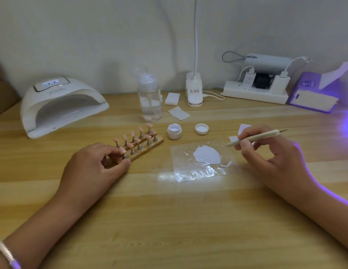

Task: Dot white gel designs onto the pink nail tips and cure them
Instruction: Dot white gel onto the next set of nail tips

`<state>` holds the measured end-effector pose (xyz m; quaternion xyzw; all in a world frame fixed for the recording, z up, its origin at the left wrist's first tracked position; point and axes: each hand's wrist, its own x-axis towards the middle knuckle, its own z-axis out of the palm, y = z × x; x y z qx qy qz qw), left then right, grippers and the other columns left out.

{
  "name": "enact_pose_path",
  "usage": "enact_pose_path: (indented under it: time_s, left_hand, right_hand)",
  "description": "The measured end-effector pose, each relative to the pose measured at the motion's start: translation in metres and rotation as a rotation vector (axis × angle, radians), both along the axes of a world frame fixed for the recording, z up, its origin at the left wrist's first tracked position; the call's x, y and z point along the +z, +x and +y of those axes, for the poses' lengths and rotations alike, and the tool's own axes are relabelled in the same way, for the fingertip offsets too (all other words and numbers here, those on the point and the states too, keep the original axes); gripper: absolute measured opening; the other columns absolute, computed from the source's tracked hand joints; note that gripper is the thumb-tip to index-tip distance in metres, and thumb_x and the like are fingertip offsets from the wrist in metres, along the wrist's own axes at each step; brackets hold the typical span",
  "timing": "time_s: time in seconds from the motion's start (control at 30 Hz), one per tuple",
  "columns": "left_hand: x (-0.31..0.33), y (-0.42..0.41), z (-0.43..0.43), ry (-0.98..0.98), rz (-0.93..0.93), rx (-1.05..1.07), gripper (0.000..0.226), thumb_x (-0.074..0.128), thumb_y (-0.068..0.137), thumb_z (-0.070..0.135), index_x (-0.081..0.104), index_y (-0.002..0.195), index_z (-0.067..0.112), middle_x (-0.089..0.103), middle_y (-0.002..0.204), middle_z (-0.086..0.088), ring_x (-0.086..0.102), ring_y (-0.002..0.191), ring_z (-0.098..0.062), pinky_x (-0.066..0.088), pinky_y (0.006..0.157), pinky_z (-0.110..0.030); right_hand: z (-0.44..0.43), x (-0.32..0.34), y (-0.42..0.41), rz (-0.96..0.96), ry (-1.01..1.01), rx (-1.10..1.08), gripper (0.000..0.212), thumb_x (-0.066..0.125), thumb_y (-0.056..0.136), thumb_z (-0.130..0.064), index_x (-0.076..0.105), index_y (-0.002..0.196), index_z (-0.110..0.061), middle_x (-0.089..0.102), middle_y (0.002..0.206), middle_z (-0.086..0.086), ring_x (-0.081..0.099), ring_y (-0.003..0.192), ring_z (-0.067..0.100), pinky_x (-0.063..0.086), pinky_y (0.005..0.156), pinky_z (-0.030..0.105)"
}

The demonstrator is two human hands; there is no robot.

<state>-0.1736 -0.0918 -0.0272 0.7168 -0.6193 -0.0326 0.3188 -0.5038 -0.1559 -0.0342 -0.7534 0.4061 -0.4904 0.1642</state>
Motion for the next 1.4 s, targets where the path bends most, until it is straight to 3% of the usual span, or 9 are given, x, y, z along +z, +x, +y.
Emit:
enact_pose_path:
  time_s: [0.13, 0.23, 0.3, 0.4, 0.6, 0.8, 1.03, 1.2, 1.4]
  left_hand:
    - [0.010, 0.000, 0.009, -0.073, 0.145, -0.055, 0.024, 0.084, 0.072, 0.011, 0.071, 0.081, 0.029, 0.065, 0.071, 0.012, 0.055, 0.067, -0.004, 0.037, 0.060, -0.007]
    - [0.023, -0.020, 0.021, -0.096, 0.312, -0.263, 0.018, 0.084, 0.072, 0.018, 0.073, 0.082, 0.029, 0.068, 0.077, 0.017, 0.053, 0.064, 0.001, 0.036, 0.057, -0.005]
    - [0.026, -0.045, 0.026, -0.063, 0.207, -0.445, 0.010, 0.073, 0.071, 0.033, 0.072, 0.081, 0.030, 0.067, 0.080, 0.015, 0.056, 0.069, -0.002, 0.037, 0.061, -0.004]
    - [0.019, -0.076, 0.025, 0.030, 0.053, -0.607, 0.011, 0.066, 0.072, 0.036, 0.072, 0.081, 0.032, 0.064, 0.081, 0.018, 0.058, 0.076, -0.006, 0.043, 0.065, -0.012]
    - [0.004, -0.094, 0.007, 0.051, 0.127, -0.598, 0.013, 0.064, 0.072, 0.042, 0.072, 0.079, 0.033, 0.063, 0.079, 0.014, 0.058, 0.078, -0.009, 0.043, 0.065, -0.015]
    - [-0.002, -0.092, 0.009, 0.017, 0.064, -0.553, 0.009, 0.072, 0.071, 0.040, 0.070, 0.079, 0.038, 0.060, 0.078, 0.018, 0.058, 0.080, -0.001, 0.045, 0.065, -0.017]
    - [-0.002, -0.090, 0.008, 0.042, 0.171, -0.553, 0.015, 0.078, 0.069, 0.038, 0.074, 0.083, 0.038, 0.064, 0.085, 0.016, 0.062, 0.087, -0.007, 0.043, 0.068, -0.014]
    - [-0.006, -0.089, 0.006, 0.061, 0.354, -0.553, 0.012, 0.075, 0.071, 0.044, 0.078, 0.080, 0.037, 0.066, 0.080, 0.010, 0.063, 0.081, -0.013, 0.040, 0.065, -0.013]
    - [-0.007, -0.089, 0.003, 0.068, 0.368, -0.563, 0.015, 0.074, 0.072, 0.048, 0.078, 0.081, 0.038, 0.066, 0.080, 0.010, 0.063, 0.080, -0.013, 0.041, 0.066, -0.016]
  right_hand:
    - [-0.001, 0.005, -0.002, -0.112, 0.085, 0.004, 0.013, 0.070, 0.085, -0.017, 0.063, 0.083, -0.027, 0.069, 0.083, -0.006, 0.062, 0.078, 0.012, 0.046, 0.071, 0.012]
    - [-0.003, 0.006, -0.001, -0.185, 0.151, 0.042, 0.008, 0.069, 0.084, -0.019, 0.066, 0.083, -0.026, 0.071, 0.082, -0.004, 0.065, 0.082, 0.020, 0.048, 0.072, 0.016]
    - [-0.005, 0.006, 0.002, -0.185, 0.179, 0.047, 0.016, 0.072, 0.087, -0.012, 0.068, 0.085, -0.027, 0.072, 0.083, -0.005, 0.066, 0.088, 0.022, 0.047, 0.075, 0.016]
    - [-0.007, 0.008, 0.003, -0.129, 0.201, 0.066, 0.020, 0.069, 0.087, -0.007, 0.071, 0.087, -0.026, 0.073, 0.081, -0.009, 0.065, 0.093, 0.016, 0.048, 0.081, 0.021]
    - [-0.013, 0.010, 0.005, -0.104, 0.244, 0.104, 0.019, 0.071, 0.086, -0.008, 0.072, 0.081, -0.027, 0.071, 0.079, -0.008, 0.064, 0.086, 0.019, 0.051, 0.079, 0.043]
    - [-0.025, 0.014, 0.016, -0.095, 0.293, 0.158, 0.012, 0.066, 0.088, -0.009, 0.070, 0.080, -0.018, 0.069, 0.071, -0.008, 0.065, 0.073, 0.008, 0.049, 0.084, 0.050]
    - [-0.027, 0.009, 0.014, -0.050, 0.376, 0.183, 0.009, 0.063, 0.084, -0.020, 0.065, 0.075, -0.021, 0.061, 0.066, -0.016, 0.051, 0.065, 0.000, 0.040, 0.070, 0.028]
    - [-0.028, 0.007, 0.014, 0.003, 0.400, 0.202, 0.014, 0.063, 0.089, -0.014, 0.066, 0.077, -0.021, 0.062, 0.070, -0.015, 0.054, 0.070, 0.012, 0.051, 0.072, 0.041]
    - [-0.029, 0.006, 0.013, -0.003, 0.354, 0.191, 0.010, 0.063, 0.087, -0.023, 0.066, 0.078, -0.024, 0.061, 0.070, -0.016, 0.055, 0.073, 0.013, 0.051, 0.072, 0.041]
